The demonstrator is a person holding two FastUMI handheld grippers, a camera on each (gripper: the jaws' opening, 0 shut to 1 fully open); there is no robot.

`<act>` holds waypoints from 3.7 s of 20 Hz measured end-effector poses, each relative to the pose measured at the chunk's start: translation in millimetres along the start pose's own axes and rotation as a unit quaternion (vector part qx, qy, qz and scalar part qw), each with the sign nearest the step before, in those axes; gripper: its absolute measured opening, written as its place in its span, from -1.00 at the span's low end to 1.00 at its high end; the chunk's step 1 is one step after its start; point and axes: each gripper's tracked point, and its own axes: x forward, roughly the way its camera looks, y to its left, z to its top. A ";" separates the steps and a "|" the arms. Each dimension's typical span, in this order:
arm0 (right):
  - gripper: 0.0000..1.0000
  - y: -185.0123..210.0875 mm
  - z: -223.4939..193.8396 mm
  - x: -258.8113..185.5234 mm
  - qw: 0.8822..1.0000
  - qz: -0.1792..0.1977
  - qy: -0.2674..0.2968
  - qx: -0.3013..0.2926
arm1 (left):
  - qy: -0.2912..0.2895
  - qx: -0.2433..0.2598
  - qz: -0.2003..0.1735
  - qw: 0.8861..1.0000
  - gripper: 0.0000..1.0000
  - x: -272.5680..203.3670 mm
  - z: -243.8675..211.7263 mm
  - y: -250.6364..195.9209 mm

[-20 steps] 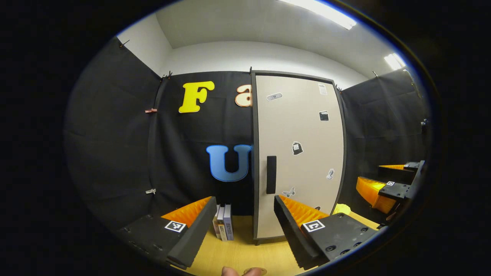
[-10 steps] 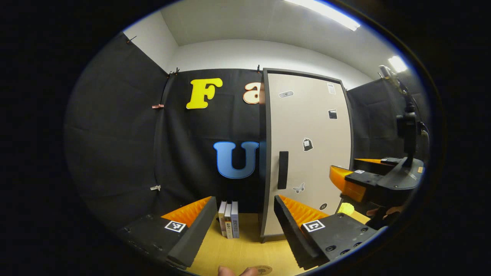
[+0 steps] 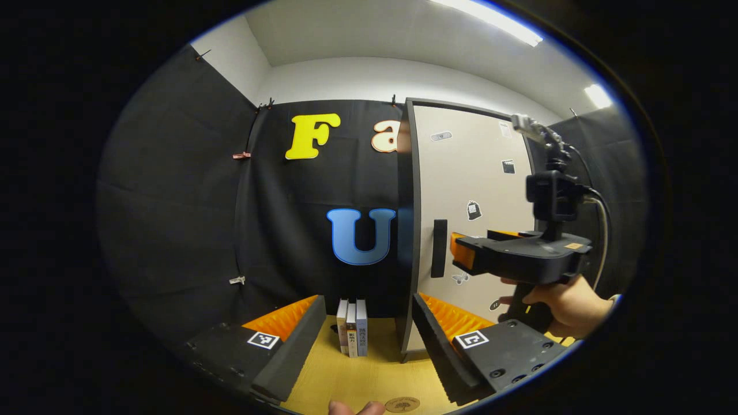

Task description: Open the cabinet door with the right hand, grasp the bottle in the cabinet with the left hand and place it on the coaster, then close the cabinet door with the right hand.

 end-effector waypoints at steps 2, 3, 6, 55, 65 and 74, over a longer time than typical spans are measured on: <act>0.94 7.9 -10.8 18.2 1.000 0.000 0.007 -0.009 | 0.002 0.003 0.004 1.000 0.89 0.3 -2.4 4.9; 0.94 10.8 -17.6 26.0 1.000 0.000 0.012 -0.015 | 0.004 0.004 0.006 1.000 0.89 0.0 -4.7 7.1; 0.89 21.3 -34.0 43.2 0.999 0.004 0.021 -0.025 | 0.011 -0.001 0.010 1.000 0.90 0.7 -11.8 14.2; -0.70 -129.3 -5.3 -171.8 0.997 0.032 0.069 -0.007 | -0.006 -0.024 -0.054 0.998 0.89 -38.2 15.7 -126.2; -0.70 -200.5 9.2 -193.4 0.997 -0.038 0.043 -0.046 | -0.007 -0.028 -0.076 0.997 0.89 -15.4 15.7 -171.1; -0.81 -258.8 10.7 -203.3 0.997 -0.063 0.049 -0.002 | -0.010 -0.016 -0.083 0.996 0.84 8.2 21.1 -224.8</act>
